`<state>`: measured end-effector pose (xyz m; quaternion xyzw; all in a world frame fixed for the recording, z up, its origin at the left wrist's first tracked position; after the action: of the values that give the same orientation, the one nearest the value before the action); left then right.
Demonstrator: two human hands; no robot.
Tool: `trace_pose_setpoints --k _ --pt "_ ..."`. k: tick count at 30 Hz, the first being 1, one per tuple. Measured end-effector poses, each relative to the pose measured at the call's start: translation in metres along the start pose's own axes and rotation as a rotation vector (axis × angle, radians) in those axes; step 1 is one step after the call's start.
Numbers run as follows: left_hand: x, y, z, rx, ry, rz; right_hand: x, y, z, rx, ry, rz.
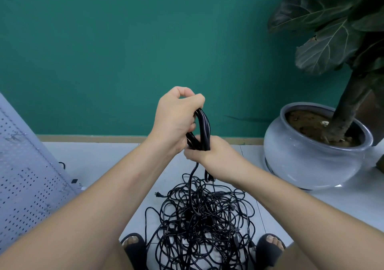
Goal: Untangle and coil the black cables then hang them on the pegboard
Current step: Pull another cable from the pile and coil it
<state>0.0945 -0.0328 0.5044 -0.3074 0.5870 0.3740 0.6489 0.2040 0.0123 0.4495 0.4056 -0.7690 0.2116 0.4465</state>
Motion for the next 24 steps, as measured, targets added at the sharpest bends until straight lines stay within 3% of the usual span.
trace_pose_setpoints --k 5,9,13,18,24 --pt "-0.001 -0.006 0.004 -0.047 0.063 0.078 -0.009 -0.006 -0.002 -0.238 0.165 0.032" --pt "-0.003 -0.008 0.007 -0.035 0.078 0.118 -0.016 -0.004 0.004 -0.3 0.151 0.052" --pt "-0.002 -0.002 0.006 0.005 0.063 0.073 -0.014 -0.002 0.007 -0.196 0.19 0.1" --pt "0.001 0.005 0.004 0.077 0.012 0.027 -0.01 0.0 0.014 0.055 0.489 0.064" --pt "0.001 0.008 0.01 0.199 -0.033 0.032 -0.009 0.001 0.007 0.13 0.533 0.049"
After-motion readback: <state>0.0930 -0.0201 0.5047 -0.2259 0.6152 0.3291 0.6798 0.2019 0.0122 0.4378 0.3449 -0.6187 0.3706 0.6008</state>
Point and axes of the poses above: each hand's wrist, its own y-axis towards the middle knuckle, its own z-axis out of the palm, x = y × z, the point moved 7 cm from there along y, towards the middle knuckle, and after that the axes turned 6 degrees about -x, right-handed, at the moved point
